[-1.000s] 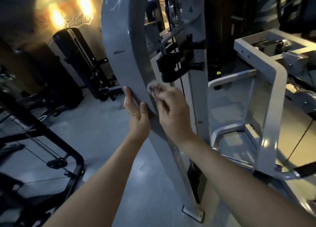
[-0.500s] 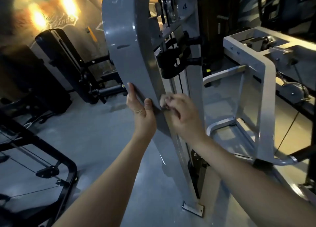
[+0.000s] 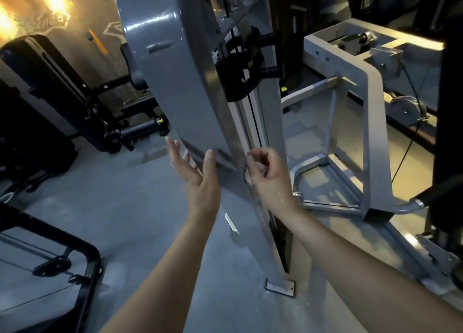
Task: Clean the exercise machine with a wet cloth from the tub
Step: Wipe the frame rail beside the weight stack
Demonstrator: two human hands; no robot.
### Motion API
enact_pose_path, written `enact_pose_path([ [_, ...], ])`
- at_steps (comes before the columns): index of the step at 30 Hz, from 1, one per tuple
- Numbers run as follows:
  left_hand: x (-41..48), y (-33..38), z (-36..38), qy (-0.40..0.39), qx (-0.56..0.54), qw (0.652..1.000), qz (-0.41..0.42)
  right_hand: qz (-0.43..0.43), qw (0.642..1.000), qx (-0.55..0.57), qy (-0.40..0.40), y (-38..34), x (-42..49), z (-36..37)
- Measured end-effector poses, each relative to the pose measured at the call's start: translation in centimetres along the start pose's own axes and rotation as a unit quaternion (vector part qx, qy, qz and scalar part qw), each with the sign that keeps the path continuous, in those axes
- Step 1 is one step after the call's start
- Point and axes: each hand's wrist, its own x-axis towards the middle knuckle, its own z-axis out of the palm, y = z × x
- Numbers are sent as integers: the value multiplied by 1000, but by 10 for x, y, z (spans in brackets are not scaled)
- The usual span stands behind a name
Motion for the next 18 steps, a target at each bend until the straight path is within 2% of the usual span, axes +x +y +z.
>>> enact_pose_path([
  [2,-6,-12,3,-22,33,999,30,47,999,-6,-8,21,-12,0],
  [5,-4,-16,14,-39,82,993,74,72,997,-20,-19,32,-23,-5],
  [9,2,-19,25,-23,79,991,102,94,990,-40,-96,38,-22,-22],
  [14,1,-27,27,-17,74,990,116,55,996,-12,-76,4,-7,-21],
  [18,4,-31,27,-14,86,986,144,-52,998,18,-29,-18,0,-8],
])
